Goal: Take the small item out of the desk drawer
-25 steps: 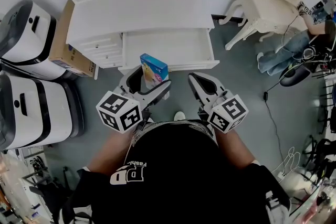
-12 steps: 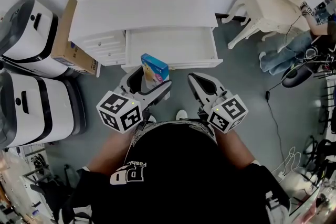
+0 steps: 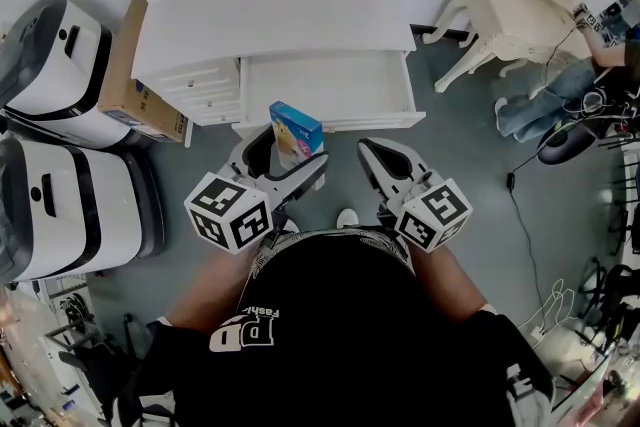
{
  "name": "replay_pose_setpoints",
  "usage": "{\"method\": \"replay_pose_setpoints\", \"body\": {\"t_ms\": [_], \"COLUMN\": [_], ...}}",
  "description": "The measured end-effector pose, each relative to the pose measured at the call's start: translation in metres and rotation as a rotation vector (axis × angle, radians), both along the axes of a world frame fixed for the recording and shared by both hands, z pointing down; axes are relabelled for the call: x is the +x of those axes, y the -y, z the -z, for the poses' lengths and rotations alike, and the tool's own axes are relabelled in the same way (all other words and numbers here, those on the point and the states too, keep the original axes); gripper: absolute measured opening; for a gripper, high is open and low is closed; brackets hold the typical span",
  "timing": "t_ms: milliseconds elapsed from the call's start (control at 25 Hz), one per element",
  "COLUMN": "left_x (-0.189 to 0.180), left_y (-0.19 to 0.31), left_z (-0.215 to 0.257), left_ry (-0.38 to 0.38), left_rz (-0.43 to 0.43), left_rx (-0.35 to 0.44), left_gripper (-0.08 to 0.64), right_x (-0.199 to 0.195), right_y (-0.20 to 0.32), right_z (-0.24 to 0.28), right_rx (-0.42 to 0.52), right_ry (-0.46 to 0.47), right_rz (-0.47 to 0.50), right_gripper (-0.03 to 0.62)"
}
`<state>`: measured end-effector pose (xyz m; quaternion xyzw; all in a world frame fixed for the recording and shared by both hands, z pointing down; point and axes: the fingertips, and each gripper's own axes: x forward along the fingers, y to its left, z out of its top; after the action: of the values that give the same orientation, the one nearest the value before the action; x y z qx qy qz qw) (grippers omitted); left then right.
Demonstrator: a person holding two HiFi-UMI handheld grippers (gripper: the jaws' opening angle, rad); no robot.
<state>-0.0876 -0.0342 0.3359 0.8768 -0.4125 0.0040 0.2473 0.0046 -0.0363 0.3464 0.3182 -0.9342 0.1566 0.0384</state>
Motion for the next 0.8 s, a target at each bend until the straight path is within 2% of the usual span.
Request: {"method": "replay_pose_setpoints", "body": {"t_ms": [800], "left_x": [0.0057], "left_y": [0.0051], "left_z": [0.0017], "left_ry": [0.006], "left_rz": [0.001], "left_rx": [-0.004], "left_gripper": [0.419], "right_x": [0.0063], "right_y": [0.0033], "right_z": [0.0018], "right_rx": [-0.002], "right_ry": [-0.003], "right_rz": [0.003], "right_gripper": [0.008]}}
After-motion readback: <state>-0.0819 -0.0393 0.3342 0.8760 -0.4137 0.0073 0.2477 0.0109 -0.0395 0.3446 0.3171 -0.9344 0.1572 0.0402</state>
